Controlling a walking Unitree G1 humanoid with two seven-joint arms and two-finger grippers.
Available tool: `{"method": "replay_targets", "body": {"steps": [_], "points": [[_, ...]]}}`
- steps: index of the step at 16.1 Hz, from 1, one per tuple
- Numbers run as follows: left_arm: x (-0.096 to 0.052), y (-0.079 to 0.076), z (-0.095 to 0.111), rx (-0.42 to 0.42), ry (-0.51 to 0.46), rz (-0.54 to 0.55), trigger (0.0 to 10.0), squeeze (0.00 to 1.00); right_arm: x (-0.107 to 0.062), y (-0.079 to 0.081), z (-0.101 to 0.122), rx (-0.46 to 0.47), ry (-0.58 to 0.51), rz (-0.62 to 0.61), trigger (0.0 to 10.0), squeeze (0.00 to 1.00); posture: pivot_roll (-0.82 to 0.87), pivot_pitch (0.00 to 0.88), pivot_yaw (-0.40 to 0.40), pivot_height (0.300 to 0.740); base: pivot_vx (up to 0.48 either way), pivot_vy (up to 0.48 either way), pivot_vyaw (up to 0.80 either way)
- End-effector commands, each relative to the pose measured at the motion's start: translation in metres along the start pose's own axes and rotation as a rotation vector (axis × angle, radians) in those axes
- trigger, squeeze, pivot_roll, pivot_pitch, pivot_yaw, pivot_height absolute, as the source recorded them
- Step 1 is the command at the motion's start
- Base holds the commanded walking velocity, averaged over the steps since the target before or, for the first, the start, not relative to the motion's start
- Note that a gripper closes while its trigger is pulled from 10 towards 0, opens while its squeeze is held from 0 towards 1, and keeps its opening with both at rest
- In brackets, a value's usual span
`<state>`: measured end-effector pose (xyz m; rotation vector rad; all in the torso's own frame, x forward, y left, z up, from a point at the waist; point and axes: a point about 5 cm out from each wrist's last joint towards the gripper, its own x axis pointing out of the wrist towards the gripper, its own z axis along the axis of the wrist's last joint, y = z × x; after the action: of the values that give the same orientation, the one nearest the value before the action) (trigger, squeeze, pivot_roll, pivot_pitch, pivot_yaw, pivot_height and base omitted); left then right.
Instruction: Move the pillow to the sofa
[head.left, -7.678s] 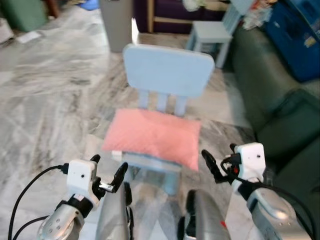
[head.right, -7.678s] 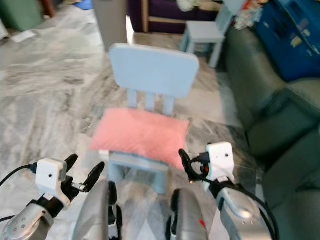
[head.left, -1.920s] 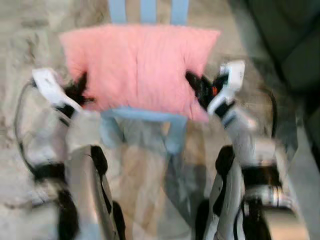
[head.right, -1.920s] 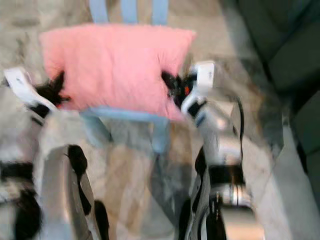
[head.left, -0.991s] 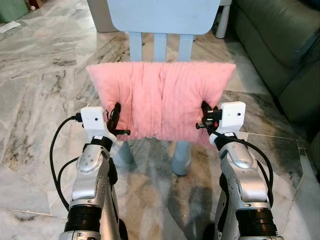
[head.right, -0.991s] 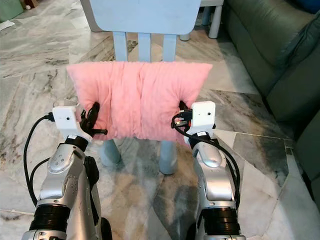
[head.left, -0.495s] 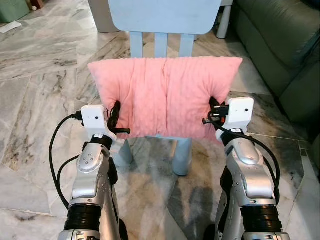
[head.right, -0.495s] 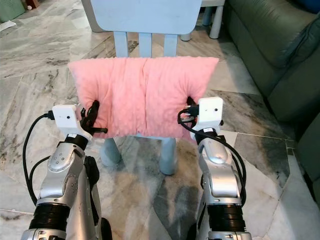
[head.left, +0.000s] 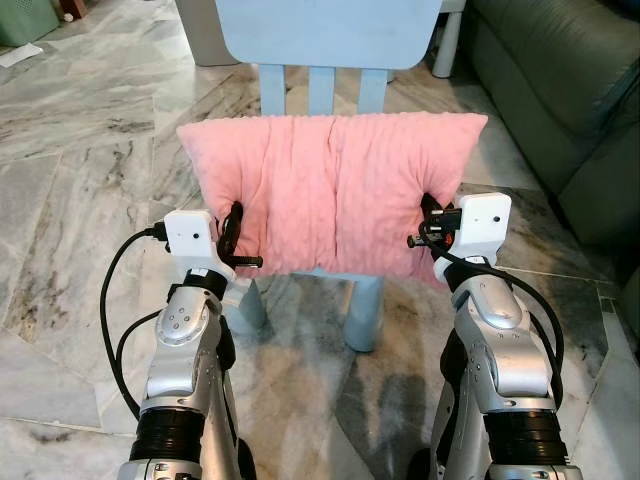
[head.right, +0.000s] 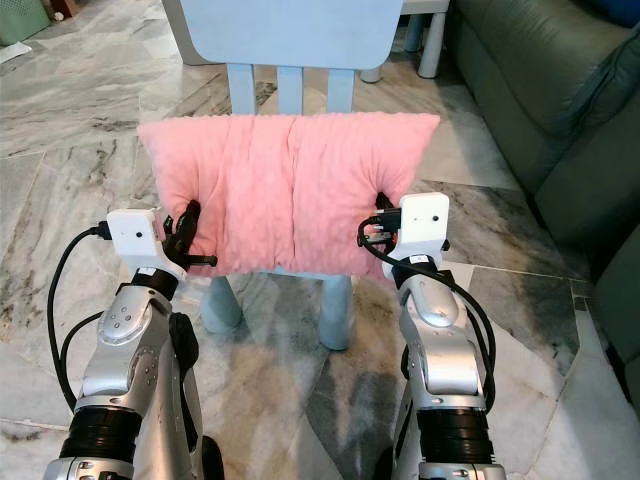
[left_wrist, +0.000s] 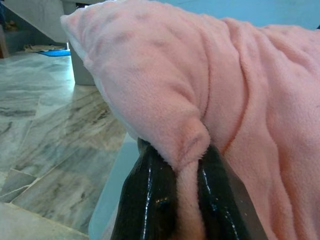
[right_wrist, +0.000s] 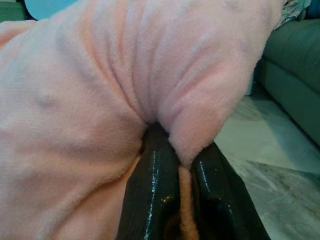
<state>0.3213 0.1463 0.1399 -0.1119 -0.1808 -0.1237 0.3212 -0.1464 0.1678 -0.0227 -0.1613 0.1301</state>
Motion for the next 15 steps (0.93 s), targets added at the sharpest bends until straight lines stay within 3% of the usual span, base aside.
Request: {"method": "replay_targets", "body": {"steps": [1,15], "points": [[-0.0004,-0.0008,0.0021,0.012,-0.011,-0.007,10.0,0.0,-0.0008,0.0006,0.009,-0.005,-0.036,-0.01,10.0,0.0,-0.02,0.0,0.042,0.355,0.0,0.0,0.0],[-0.0028,-0.0027,-0.0016,0.005,0.01,-0.016,10.0,0.0,-0.0026,-0.0007,0.0092,-0.004,-0.02,-0.018,10.0,0.0,-0.02,0.0,0.04,0.525,0.0,0.0,0.0]]}}
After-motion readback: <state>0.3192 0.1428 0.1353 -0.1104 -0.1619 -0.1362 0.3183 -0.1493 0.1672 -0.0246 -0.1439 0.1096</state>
